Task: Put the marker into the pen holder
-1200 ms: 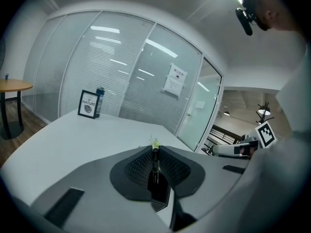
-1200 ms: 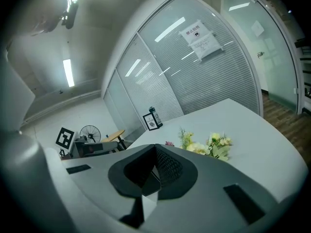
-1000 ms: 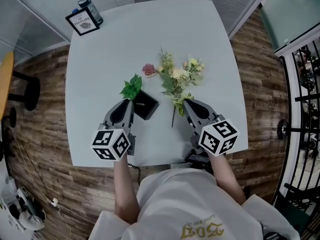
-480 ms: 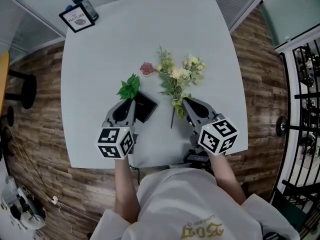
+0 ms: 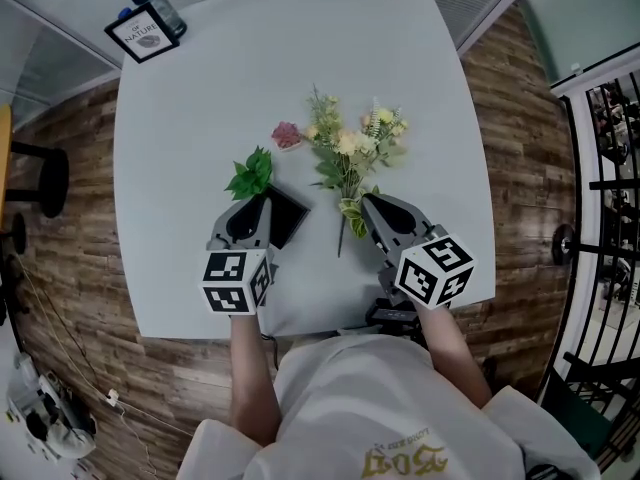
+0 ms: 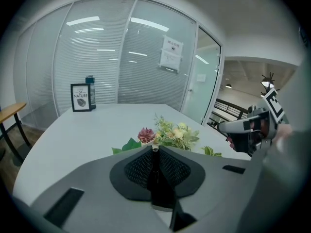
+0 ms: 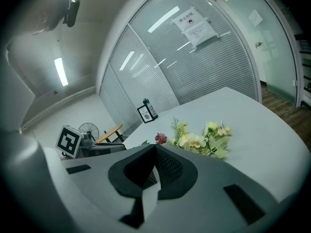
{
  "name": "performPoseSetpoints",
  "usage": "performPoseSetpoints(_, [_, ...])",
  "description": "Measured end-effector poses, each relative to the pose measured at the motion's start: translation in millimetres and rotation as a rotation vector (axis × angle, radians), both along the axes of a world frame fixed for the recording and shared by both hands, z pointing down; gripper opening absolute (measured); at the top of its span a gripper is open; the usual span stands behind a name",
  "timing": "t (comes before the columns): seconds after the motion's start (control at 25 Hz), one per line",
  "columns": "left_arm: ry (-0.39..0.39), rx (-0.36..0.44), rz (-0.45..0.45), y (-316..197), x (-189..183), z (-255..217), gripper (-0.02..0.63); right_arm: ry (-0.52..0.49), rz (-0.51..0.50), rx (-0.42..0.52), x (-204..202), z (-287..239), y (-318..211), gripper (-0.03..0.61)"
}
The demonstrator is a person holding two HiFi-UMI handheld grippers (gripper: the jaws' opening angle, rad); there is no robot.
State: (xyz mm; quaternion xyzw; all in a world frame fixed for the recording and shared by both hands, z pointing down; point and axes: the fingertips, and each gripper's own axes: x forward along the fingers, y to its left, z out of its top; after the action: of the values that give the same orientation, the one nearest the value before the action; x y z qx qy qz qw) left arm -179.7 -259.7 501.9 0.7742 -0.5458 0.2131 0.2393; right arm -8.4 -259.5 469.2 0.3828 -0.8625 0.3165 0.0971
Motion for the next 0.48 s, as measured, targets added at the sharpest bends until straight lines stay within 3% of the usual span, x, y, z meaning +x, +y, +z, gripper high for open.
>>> performPoseSetpoints(0.48, [-0.059,-0.024,0.022,-11.2,10.4,9.4,0.046,-0.001,0.022,-0.025,12.6,11.0,-6.3,0.017])
